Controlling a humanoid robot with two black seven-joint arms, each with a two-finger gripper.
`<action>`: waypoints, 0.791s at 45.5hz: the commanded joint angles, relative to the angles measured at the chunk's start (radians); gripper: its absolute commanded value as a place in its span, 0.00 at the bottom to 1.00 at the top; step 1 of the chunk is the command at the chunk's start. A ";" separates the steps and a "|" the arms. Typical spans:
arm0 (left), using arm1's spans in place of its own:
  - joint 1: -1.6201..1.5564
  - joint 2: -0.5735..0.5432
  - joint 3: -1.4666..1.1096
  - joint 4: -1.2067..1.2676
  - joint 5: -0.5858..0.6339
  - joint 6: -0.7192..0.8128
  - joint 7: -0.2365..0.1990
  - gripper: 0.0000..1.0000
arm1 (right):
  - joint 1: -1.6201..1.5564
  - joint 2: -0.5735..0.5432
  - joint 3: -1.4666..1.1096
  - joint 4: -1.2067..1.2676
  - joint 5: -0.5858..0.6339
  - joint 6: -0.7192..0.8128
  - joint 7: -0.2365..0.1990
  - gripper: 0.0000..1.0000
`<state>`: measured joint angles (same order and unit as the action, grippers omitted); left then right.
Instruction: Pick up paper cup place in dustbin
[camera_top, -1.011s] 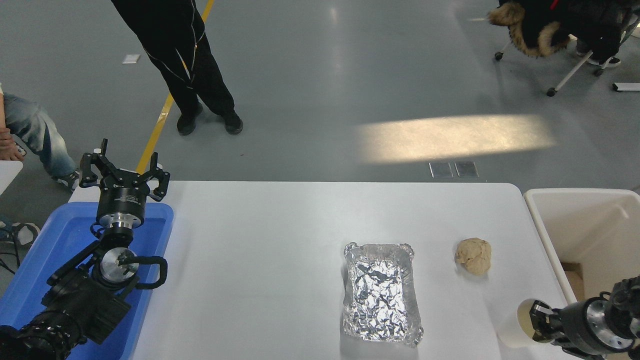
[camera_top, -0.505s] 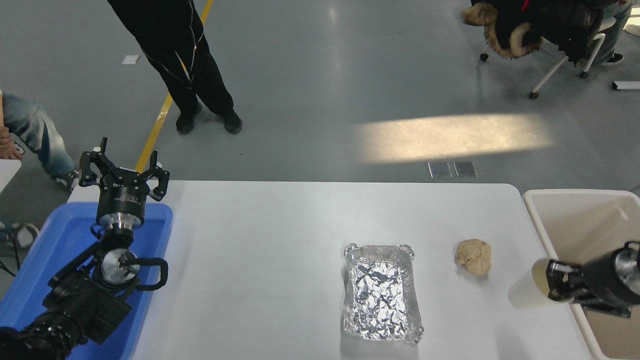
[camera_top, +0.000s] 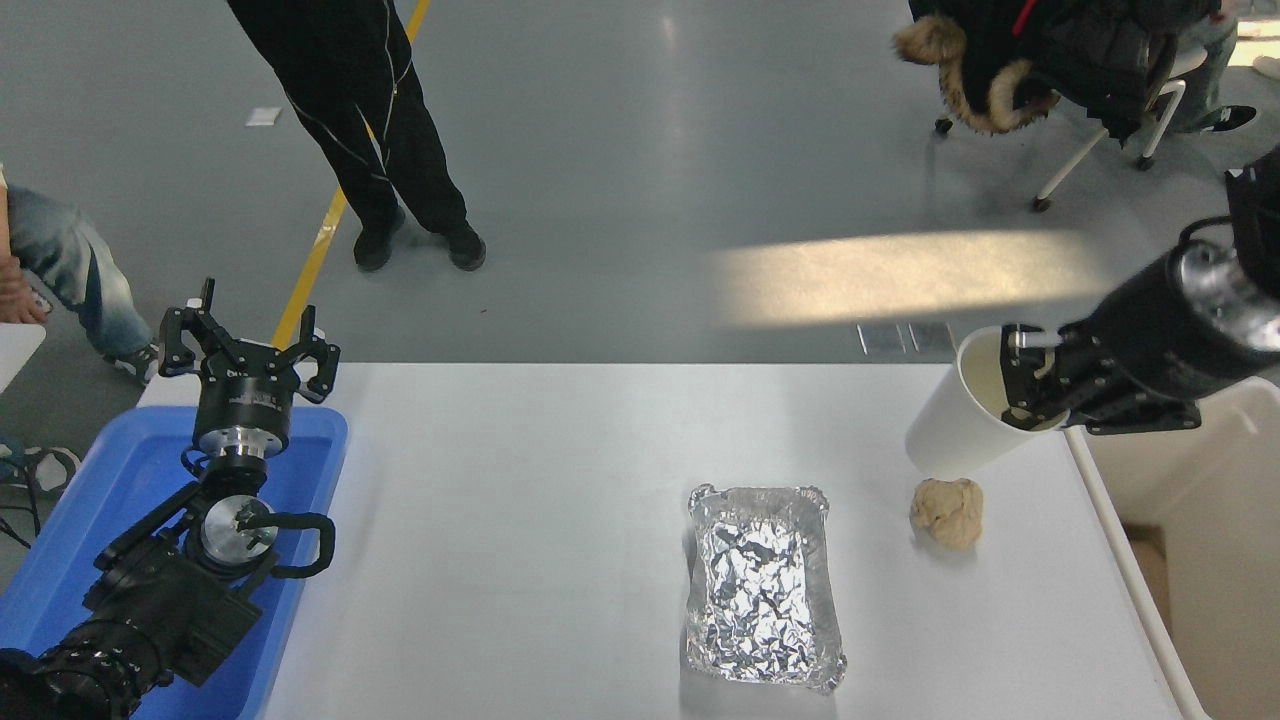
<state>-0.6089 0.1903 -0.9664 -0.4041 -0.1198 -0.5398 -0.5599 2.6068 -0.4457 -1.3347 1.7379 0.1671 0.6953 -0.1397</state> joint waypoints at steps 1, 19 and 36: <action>0.000 0.000 0.000 -0.001 0.000 0.000 0.000 0.99 | 0.159 0.027 0.017 0.007 0.025 0.090 0.003 0.00; 0.000 0.000 0.000 0.001 0.000 0.001 0.000 0.99 | -0.233 0.015 -0.070 -0.081 -0.009 -0.112 -0.003 0.00; 0.000 0.000 0.000 -0.001 0.000 0.000 0.000 0.99 | -0.735 -0.116 -0.075 -0.472 -0.006 -0.304 -0.005 0.00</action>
<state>-0.6089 0.1902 -0.9664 -0.4041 -0.1200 -0.5395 -0.5598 2.1756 -0.4919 -1.4058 1.4791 0.1610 0.5233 -0.1423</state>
